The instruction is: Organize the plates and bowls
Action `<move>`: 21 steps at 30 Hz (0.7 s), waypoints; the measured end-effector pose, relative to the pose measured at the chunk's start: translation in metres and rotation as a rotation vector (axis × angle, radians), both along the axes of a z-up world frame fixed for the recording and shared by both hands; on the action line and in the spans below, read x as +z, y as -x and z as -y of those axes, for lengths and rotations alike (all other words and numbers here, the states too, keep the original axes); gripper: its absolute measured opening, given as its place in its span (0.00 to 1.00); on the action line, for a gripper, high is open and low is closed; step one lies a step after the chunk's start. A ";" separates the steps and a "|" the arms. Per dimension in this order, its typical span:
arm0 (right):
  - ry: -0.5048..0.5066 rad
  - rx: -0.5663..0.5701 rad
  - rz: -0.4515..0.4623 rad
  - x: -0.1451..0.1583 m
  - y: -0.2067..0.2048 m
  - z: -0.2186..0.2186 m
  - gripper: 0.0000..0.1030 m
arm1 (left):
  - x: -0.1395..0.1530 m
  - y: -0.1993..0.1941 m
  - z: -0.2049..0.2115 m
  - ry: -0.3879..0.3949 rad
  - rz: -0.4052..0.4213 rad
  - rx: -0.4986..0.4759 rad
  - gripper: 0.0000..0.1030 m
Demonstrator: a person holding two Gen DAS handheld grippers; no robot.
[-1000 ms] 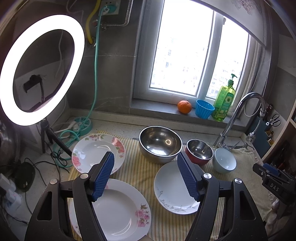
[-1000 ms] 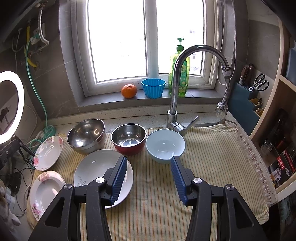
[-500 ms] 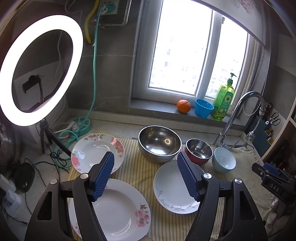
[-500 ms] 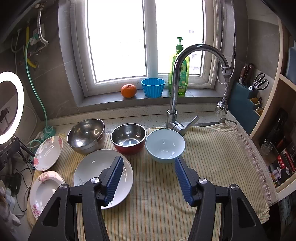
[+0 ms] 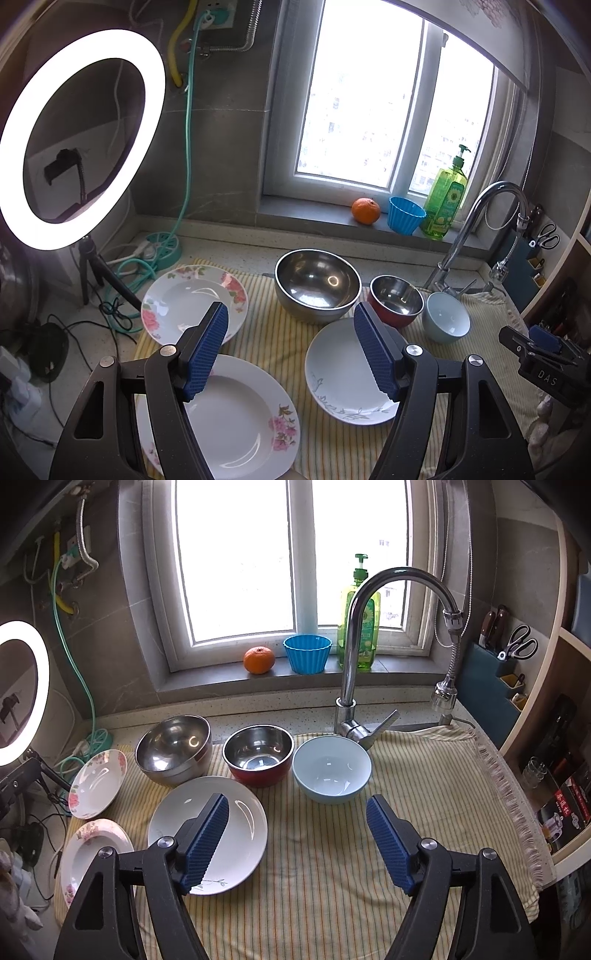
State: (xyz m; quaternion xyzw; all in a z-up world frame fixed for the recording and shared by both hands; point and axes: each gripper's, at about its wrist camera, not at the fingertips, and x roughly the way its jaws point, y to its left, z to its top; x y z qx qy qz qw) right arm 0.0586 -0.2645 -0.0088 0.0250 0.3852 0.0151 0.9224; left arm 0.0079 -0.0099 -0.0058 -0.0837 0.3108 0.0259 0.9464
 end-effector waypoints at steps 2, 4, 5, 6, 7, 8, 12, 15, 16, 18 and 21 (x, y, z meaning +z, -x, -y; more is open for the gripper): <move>-0.002 0.001 0.000 0.000 0.000 0.000 0.75 | 0.000 0.000 0.000 0.000 0.001 0.001 0.68; -0.002 0.000 0.000 0.000 0.000 0.000 0.76 | 0.000 0.000 0.000 0.000 0.001 0.001 0.68; -0.002 -0.001 0.000 0.000 0.000 0.000 0.77 | 0.000 0.000 0.000 -0.001 0.000 0.002 0.68; -0.002 0.000 0.000 0.000 0.000 0.000 0.77 | 0.000 0.000 0.000 -0.001 0.000 0.002 0.68; -0.002 -0.001 -0.002 0.000 0.000 0.000 0.77 | 0.000 0.000 0.000 0.000 0.000 0.001 0.68; -0.002 -0.001 -0.004 0.000 -0.001 0.000 0.77 | 0.000 0.000 0.000 0.001 0.000 0.001 0.68; -0.005 -0.002 -0.011 -0.001 -0.002 0.000 0.78 | 0.000 0.000 0.001 -0.001 -0.002 -0.001 0.68; -0.005 -0.004 -0.010 0.000 -0.002 0.000 0.78 | 0.000 0.000 0.001 -0.003 -0.002 -0.001 0.68; -0.004 -0.003 -0.009 0.000 -0.002 0.000 0.78 | 0.000 0.000 0.001 -0.003 -0.001 -0.001 0.68; -0.004 -0.003 -0.009 0.000 -0.002 0.000 0.78 | 0.000 0.000 0.001 -0.003 -0.001 -0.001 0.68; -0.004 -0.004 -0.010 0.000 -0.002 0.000 0.78 | 0.000 0.000 0.001 -0.002 0.000 -0.002 0.68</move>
